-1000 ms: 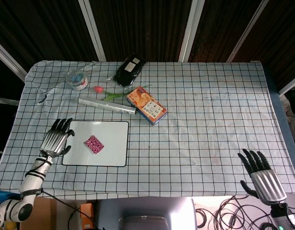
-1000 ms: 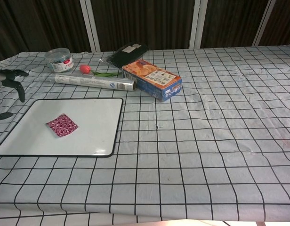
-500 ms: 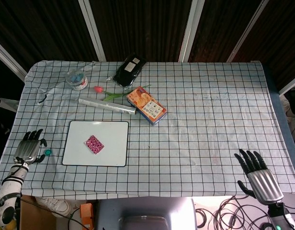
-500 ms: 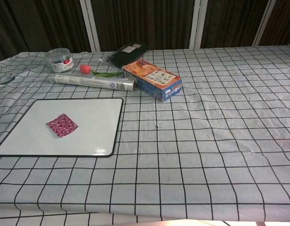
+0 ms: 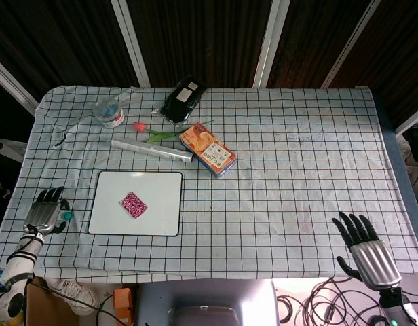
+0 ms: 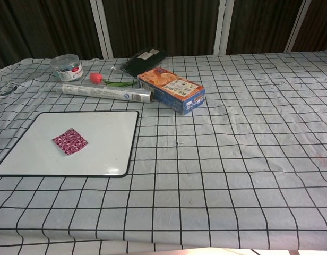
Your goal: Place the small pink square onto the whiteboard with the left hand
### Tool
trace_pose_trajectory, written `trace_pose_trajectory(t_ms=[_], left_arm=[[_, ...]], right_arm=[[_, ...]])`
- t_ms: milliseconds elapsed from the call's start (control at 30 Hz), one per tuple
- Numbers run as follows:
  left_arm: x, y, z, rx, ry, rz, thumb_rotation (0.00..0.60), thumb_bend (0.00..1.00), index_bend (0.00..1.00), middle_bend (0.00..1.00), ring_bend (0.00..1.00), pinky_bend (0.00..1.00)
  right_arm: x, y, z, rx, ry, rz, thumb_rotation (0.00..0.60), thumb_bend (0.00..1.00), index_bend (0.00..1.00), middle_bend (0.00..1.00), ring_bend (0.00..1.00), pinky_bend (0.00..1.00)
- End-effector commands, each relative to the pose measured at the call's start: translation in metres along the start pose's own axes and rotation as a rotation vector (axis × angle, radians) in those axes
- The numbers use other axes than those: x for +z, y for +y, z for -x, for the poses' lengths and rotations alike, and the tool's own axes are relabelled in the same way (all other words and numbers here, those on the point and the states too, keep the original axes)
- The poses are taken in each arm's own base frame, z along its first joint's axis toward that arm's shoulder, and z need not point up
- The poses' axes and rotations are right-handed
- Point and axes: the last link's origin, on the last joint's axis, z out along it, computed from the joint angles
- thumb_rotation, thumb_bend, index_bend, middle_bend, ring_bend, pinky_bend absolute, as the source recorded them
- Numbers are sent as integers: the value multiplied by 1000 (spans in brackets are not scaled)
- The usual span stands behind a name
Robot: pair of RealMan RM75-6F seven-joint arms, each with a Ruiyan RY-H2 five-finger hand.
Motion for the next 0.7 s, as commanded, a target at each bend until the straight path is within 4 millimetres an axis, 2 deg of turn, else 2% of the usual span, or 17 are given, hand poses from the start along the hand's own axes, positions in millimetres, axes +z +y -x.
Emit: trace_pose_trajectory(t_ms=[33,700], left_arm=[[2,1,0,-6,-1,3,600,330,406,0,0,16],[8,2,3,-17,-6,10,600,331,458,0,0,16]], right_arm=[[0,0,0,-1,0,0,600,255,0,0,0,49],[1,-1,1,-3,-6,4,600,255,0,0,0,49]])
